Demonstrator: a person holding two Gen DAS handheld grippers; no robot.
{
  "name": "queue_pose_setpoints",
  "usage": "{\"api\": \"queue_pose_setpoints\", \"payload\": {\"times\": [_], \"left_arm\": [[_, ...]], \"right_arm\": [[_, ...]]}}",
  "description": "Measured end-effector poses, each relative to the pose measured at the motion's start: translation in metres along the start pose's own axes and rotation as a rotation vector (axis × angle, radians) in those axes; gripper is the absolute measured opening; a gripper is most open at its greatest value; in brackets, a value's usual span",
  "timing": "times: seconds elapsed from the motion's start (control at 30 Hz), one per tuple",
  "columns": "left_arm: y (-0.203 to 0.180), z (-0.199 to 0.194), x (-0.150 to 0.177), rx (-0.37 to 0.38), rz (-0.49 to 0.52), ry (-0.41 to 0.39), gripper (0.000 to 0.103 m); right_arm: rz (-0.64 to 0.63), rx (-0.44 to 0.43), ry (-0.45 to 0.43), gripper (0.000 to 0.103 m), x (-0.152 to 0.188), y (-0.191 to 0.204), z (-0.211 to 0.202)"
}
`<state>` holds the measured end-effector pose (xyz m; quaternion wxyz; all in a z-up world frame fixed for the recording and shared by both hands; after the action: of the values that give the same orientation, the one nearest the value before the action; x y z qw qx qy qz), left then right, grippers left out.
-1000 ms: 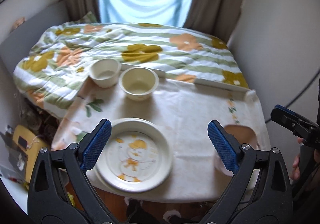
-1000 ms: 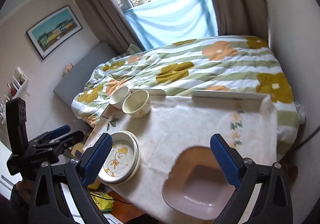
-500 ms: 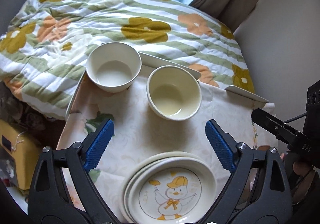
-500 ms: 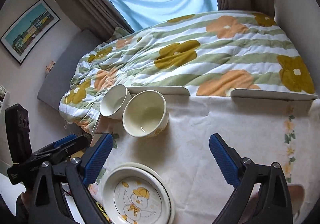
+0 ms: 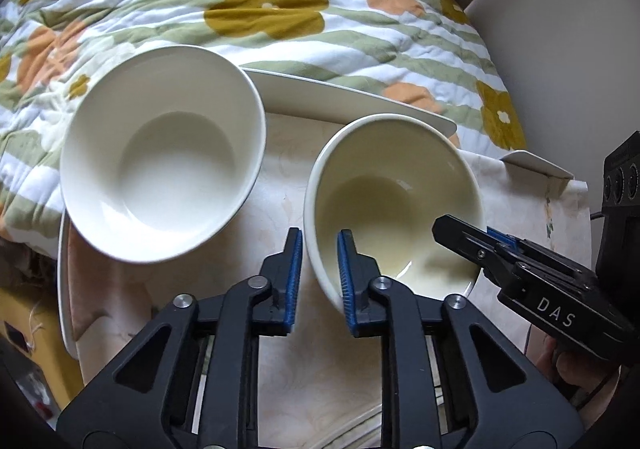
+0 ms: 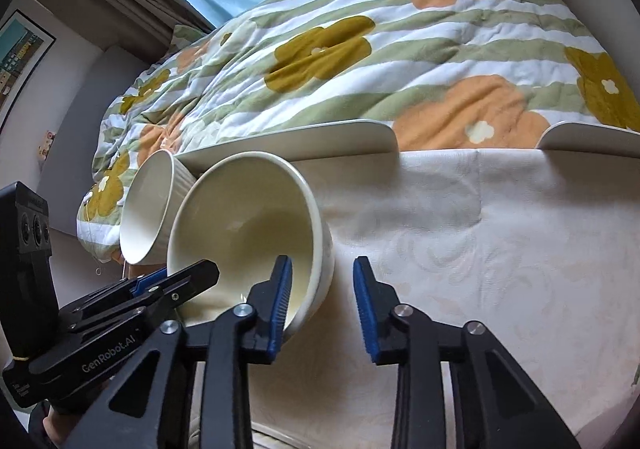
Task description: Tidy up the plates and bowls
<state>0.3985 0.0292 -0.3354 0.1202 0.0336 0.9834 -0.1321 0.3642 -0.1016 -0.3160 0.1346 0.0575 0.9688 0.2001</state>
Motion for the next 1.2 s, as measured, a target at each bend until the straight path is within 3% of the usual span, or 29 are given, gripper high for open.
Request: {"api": "queue_pose_setpoints", "payload": {"times": [0.07,0.43,0.9,1.2], "left_arm": [[-0.004,0.001,-0.004,-0.027,0.031,0.0,0.013],[-0.011,0.0,-0.003,-0.118,0.166,0.039,0.013],[-0.018,-0.035,0.006,-0.127,0.177,-0.024,0.013],[-0.047,-0.067,0.018,-0.142,0.223,-0.07,0.013]], "right_arm": [[0.005,0.025,-0.015,0.015,-0.001,0.003,-0.001],[0.043,0.131,-0.089,0.014,0.011,0.018,-0.003],[0.006,0.158,-0.161,0.014,0.016,0.035,-0.031],[-0.003,0.165,-0.227,0.014,0.025,0.033,-0.068]]}}
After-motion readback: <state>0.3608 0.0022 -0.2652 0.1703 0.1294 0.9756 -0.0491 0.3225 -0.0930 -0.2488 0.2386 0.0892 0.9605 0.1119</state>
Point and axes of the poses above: each gripper's, at about its wrist camera, not at the fingertips, and z roughly the way its jaws point, y to its left, x to its underside, the point moved 4 cm from there along z, roughly the way its jaws point, and after that the axes turned 4 degrees about y, right-handed, at the moved point
